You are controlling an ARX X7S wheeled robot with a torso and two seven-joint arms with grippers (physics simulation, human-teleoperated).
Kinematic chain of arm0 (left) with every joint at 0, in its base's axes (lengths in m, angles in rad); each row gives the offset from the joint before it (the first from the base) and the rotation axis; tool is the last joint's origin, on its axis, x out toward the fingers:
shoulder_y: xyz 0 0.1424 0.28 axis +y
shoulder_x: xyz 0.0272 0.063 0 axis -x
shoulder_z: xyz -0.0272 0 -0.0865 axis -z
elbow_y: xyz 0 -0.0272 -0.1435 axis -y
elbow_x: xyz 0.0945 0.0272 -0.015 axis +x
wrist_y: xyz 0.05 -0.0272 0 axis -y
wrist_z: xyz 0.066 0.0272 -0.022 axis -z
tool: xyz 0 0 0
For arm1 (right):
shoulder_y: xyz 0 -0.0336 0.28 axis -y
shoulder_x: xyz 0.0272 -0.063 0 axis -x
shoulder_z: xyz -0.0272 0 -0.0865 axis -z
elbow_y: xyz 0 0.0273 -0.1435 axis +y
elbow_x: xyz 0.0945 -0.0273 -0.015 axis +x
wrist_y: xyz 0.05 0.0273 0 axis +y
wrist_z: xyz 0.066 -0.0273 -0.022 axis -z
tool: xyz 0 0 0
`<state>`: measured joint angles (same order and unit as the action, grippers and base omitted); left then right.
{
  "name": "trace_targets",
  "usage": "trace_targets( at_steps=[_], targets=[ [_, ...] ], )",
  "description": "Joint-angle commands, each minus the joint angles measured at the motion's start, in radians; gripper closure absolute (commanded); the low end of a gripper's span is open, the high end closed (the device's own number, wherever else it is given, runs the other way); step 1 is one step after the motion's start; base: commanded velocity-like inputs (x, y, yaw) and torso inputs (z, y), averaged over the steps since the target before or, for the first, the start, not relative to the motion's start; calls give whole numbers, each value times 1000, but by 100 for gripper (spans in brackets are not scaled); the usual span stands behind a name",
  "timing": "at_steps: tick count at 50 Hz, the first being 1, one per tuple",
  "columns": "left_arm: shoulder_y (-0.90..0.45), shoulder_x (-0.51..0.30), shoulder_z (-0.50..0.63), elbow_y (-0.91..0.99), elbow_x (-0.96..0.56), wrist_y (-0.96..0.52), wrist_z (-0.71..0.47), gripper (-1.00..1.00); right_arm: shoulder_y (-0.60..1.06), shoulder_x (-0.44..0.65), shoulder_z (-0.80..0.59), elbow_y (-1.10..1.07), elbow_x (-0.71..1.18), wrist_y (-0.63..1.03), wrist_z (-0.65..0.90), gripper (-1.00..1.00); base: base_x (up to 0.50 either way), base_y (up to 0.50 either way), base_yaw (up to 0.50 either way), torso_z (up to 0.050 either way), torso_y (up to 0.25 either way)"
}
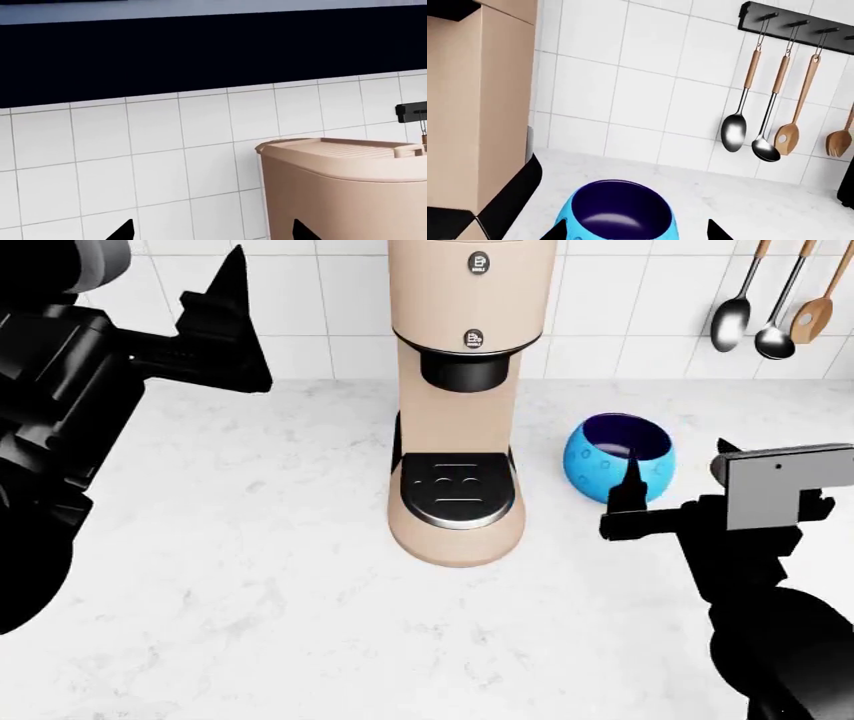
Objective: Pick the mug from under the coffee machine dispenser and place it on the counter.
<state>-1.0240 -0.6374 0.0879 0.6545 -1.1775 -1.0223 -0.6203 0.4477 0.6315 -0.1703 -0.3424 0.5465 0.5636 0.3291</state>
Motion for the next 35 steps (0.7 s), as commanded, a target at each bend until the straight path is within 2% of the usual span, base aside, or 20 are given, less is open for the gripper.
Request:
trace_targets(
  at_steps=[1, 10, 29, 31, 35],
  targets=[
    [-2, 3, 2, 1, -1, 10, 4, -100, -29, 67, 78, -242, 113, 171, 110, -100, 0, 0, 0, 0, 0],
    [9, -1, 1, 0, 7, 24, 15, -100, -9, 98, 140, -415, 217, 319, 226, -100, 0, 0, 0, 0, 0],
    [50, -36, -76, 79, -92, 32, -50, -100, -46, 168, 330, -690, 470, 466, 429, -100, 0, 0, 0, 0, 0],
    [59, -42, -91, 93, -106, 38, -56, -100, -43, 197, 336, -703, 517, 451, 472, -100, 0, 0, 0, 0, 0],
    [78, -58, -130, 128, -160, 48, -81, -100, -67, 341, 259, -704, 592, 288, 606, -100, 0, 0, 0, 0, 0]
  ],
)
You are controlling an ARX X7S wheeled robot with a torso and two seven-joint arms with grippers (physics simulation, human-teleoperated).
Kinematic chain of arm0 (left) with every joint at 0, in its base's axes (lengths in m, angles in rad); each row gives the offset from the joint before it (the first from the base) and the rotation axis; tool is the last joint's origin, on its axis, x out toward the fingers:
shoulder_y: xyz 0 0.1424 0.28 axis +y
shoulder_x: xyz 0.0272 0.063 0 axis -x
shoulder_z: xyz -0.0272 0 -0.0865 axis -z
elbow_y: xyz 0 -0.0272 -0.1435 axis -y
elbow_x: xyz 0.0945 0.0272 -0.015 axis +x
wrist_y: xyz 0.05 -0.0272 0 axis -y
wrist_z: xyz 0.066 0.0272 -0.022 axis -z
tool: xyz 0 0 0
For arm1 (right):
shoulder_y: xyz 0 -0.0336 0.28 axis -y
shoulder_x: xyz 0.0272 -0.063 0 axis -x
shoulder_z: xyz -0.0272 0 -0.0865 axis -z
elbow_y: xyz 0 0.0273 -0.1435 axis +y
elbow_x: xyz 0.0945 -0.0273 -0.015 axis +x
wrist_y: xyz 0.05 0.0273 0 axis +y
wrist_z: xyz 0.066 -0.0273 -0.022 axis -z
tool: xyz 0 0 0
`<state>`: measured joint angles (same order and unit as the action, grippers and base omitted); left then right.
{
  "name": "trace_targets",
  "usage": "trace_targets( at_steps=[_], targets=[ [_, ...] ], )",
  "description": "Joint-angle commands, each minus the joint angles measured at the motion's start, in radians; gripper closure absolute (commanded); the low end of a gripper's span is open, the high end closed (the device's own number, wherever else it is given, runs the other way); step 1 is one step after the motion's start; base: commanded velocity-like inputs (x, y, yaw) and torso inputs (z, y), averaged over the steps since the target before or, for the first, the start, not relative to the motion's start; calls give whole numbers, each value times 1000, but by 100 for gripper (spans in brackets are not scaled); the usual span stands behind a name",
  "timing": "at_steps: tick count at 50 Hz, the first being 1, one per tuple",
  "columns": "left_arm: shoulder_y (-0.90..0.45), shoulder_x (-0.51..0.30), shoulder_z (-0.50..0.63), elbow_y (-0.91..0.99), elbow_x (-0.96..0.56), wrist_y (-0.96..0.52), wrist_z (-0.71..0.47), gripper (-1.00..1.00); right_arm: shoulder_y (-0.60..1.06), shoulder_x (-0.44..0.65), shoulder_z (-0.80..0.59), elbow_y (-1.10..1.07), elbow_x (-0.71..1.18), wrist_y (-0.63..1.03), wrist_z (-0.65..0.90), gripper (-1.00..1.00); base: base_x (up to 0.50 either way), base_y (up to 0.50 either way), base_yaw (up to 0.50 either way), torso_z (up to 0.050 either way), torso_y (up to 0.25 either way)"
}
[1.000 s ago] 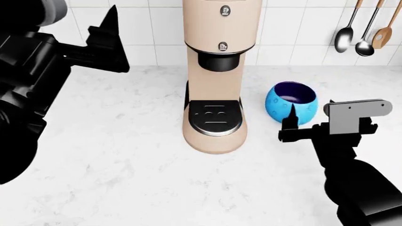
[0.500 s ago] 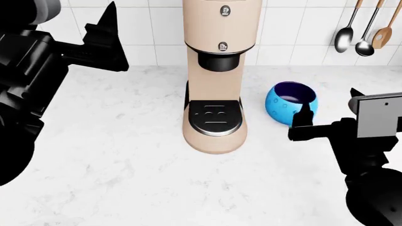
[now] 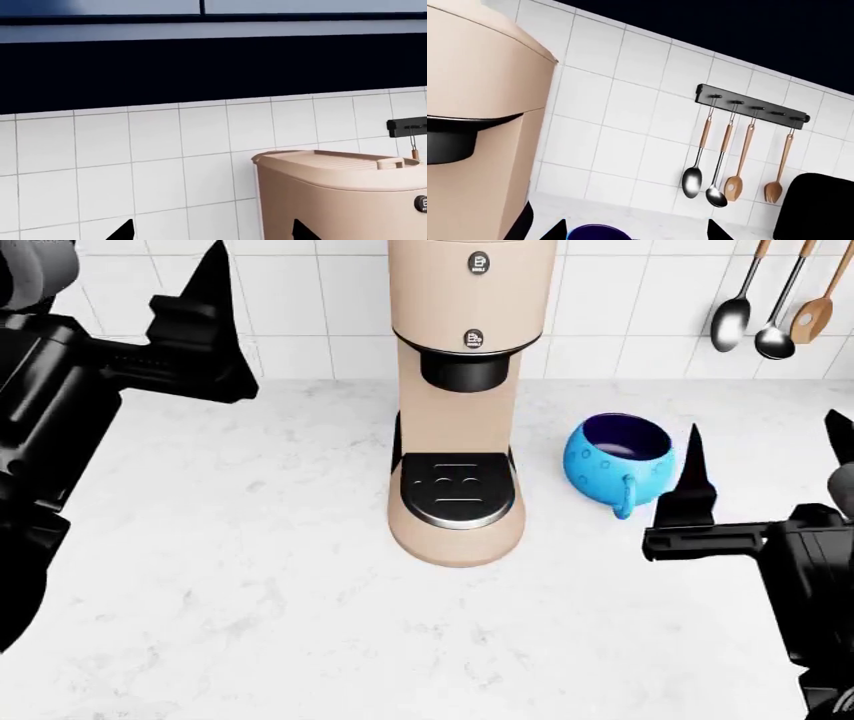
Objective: Pick the mug from under the coffee machine dispenser and place it on the counter.
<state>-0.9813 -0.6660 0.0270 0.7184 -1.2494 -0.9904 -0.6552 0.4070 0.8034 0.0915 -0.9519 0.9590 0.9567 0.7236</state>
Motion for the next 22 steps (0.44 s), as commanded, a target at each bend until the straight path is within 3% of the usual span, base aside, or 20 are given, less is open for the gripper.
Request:
trace_targets(
  at_steps=[1, 8, 12, 22],
  targets=[
    [40, -34, -76, 72, -101, 17, -53, -100, -32, 208, -33, -95, 188, -152, 241, -100, 0, 0, 0, 0, 0],
    [46, -72, -119, 114, -202, 21, -109, -100, -32, 486, -301, -95, 164, -516, 414, -100, 0, 0, 0, 0, 0],
    [54, -92, -141, 134, -246, 29, -132, -100, 68, 600, -495, -95, 144, -655, 468, -100, 0, 0, 0, 0, 0],
    [75, -132, -181, 172, -317, 46, -163, -100, 366, 698, -932, -95, 68, -815, 518, -100, 0, 0, 0, 0, 0]
  ],
)
